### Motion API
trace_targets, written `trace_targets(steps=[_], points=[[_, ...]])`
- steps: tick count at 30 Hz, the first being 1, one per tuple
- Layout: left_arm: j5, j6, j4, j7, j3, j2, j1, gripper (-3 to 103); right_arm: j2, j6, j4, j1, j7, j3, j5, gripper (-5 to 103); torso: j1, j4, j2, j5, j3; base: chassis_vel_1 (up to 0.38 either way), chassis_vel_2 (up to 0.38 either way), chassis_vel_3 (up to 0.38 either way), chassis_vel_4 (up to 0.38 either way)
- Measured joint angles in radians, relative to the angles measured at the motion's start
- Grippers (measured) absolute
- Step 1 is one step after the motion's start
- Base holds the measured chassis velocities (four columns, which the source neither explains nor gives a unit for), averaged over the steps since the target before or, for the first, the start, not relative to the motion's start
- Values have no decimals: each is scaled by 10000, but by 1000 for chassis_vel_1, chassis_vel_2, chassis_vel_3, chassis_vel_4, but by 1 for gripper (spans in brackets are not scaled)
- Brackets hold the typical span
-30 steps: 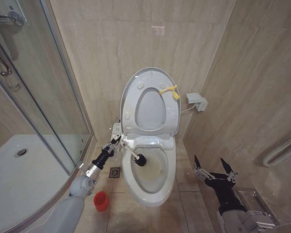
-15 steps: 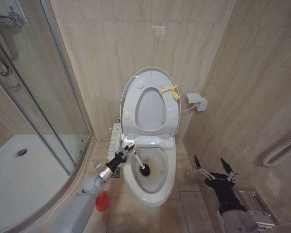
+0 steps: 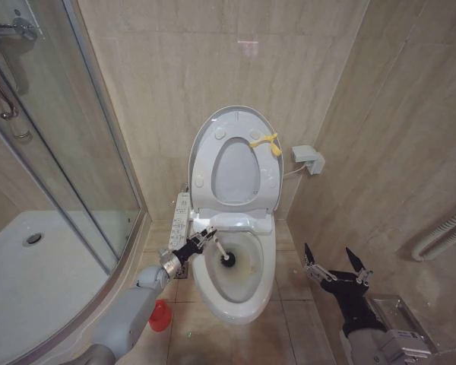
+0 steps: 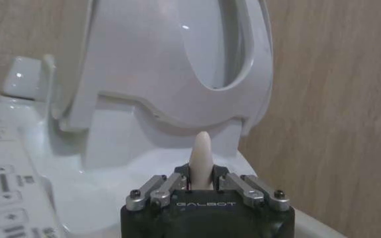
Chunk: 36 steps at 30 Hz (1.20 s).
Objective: Open the toilet lid, clean the toilet bowl with a toilet brush, close the toilet lid, and flush.
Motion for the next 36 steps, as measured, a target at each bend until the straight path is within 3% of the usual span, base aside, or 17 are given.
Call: trace_targets(steps=[3, 12, 23, 26, 32, 36], points=[[-138, 24, -68, -12, 174, -38, 15, 22, 0, 0, 0, 0, 0, -1, 0, 100, 0, -1, 0, 2, 0, 0, 0, 0, 0], [-2047, 714, -804, -444, 414, -264, 53, 22, 0, 0, 0, 0, 0, -1, 0, 100, 0, -5, 0, 1, 0, 0, 0, 0, 0], [-2599, 509, -250, -563, 397, -1190, -373, 22, 0, 0, 0, 0, 0, -1, 0, 100, 0, -3, 0, 2, 0, 0, 0, 0, 0], [-2574, 434, -57, -550, 401, -1444, -431, 22, 1, 0, 0, 0, 0, -1, 0, 100, 0, -5, 0, 2, 0, 0, 0, 0, 0], [-1394, -123, 687, -259, 287, -1583, -404, 22, 0, 0, 0, 0, 0, 0, 0, 100, -2, 1, 1, 1, -3, 0, 0, 0, 0], [-1189, -453, 795, -449, 160, -1660, -505, 22, 0, 0, 0, 0, 0, 0, 0, 100, -1, 1, 1, 1, 0, 0, 0, 0, 0]])
